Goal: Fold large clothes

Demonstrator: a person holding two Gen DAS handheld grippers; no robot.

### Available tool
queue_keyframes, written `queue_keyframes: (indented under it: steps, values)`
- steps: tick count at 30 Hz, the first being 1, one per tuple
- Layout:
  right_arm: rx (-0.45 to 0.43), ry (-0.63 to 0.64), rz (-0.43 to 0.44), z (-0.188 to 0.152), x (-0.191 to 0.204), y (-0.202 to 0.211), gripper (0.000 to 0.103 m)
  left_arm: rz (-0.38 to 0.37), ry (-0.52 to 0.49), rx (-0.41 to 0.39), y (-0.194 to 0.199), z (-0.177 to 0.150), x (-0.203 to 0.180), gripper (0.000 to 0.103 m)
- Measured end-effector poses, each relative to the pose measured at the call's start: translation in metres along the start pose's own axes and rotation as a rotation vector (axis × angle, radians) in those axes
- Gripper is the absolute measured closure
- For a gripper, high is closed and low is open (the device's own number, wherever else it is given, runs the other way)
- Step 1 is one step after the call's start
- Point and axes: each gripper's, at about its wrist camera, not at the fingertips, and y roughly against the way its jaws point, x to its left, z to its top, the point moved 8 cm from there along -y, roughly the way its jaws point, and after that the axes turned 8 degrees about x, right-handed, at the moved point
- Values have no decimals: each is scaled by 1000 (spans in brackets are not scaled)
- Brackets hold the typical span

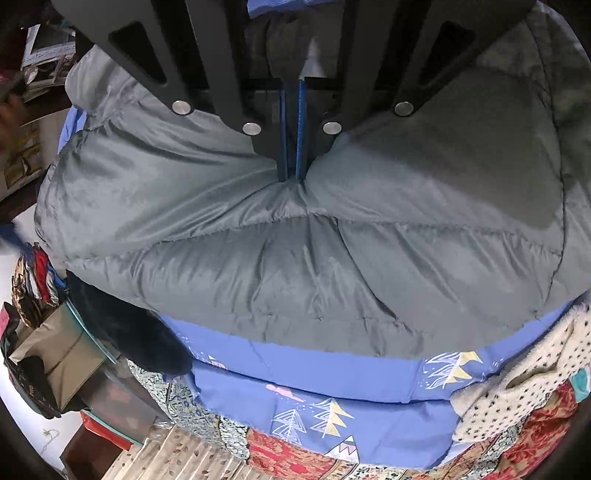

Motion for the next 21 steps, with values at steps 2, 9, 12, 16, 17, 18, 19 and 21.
queue_keyframes:
  steps: [2, 9, 12, 16, 17, 18, 19, 21]
  values:
    - [151, -100, 23, -31, -25, -62, 37, -8, 11, 1, -4, 2, -1, 75]
    - [192, -162, 49, -59, -36, -101, 37, 86, -57, -11, -11, 2, -10, 75]
    - [223, -149, 80, -60, -33, -79, 37, 108, -56, 26, 10, -3, -13, 75]
    - [107, -142, 200, -50, -29, -5, 28, 76, -95, -97, 94, -3, -10, 75]
    - [62, -125, 195, -47, -32, 17, 22, 87, -92, -145, 122, 0, -1, 75]
    - [35, -116, 178, -45, -36, 29, 18, 104, -79, -178, 141, 3, 10, 72]
    - [5, -117, 141, -42, -48, 44, 16, 118, -57, -199, 155, 7, 23, 63]
    - [-5, -144, 88, -39, -71, 51, 9, 120, 31, -190, 169, 19, 61, 36]
